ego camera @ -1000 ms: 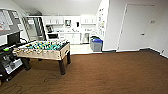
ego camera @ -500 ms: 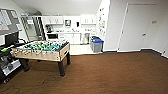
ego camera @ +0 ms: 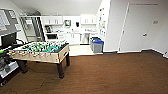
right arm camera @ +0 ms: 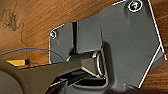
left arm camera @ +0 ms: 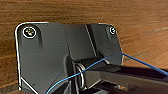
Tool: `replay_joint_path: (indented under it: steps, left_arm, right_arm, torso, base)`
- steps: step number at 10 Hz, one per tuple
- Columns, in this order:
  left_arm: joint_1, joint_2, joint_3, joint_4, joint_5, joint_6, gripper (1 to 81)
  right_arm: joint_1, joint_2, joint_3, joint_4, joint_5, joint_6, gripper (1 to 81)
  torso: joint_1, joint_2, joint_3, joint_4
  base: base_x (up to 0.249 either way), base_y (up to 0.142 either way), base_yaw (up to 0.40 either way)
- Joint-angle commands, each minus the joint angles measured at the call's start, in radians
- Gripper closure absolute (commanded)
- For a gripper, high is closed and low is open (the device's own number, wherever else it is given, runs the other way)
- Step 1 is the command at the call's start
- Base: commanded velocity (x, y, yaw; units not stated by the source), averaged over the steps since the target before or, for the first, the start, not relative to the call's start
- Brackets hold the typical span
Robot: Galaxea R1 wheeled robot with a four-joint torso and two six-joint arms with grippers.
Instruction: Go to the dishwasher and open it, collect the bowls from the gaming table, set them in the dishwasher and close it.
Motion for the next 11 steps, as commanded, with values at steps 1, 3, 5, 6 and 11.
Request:
replay_joint_path:
  steps: [1,3,5,6,11]
  left_arm:
    - [-0.047,-0.015,0.019,0.009,0.052,0.0,1.0]
    - [-0.047,-0.015,0.017,0.006,0.052,0.0,1.0]
    - [-0.047,-0.013,0.019,0.006,0.052,0.0,1.0]
    - [-0.045,-0.013,0.019,0.006,0.052,0.0,1.0]
    - [-0.036,-0.011,0.017,0.003,0.049,0.0,1.0]
  right_arm:
    - [0.04,-0.017,0.014,-0.002,-0.045,-0.004,1.0]
    - [0.044,-0.017,0.019,-0.003,-0.045,-0.004,1.0]
    - [0.044,-0.017,0.016,-0.003,-0.045,-0.004,1.0]
    - [0.044,-0.017,0.014,-0.003,-0.045,-0.004,1.0]
    - [0.044,-0.017,0.005,-0.005,-0.046,-0.004,1.0]
  torso:
    - [0.0,0.0,0.0,0.0]
    - [0.0,0.0,0.0,0.0]
    - [0.0,0.0,0.051,0.0]
    - [0.001,0.0,0.078,0.0]
    - [-0.001,0.0,0.083,0.0]
  base:
    - [0.156,0.0,0.0]
    - [0.157,0.0,0.0]
    - [0.158,0.0,0.0]
    - [0.158,0.0,0.0]
    - [0.158,0.0,0.0]
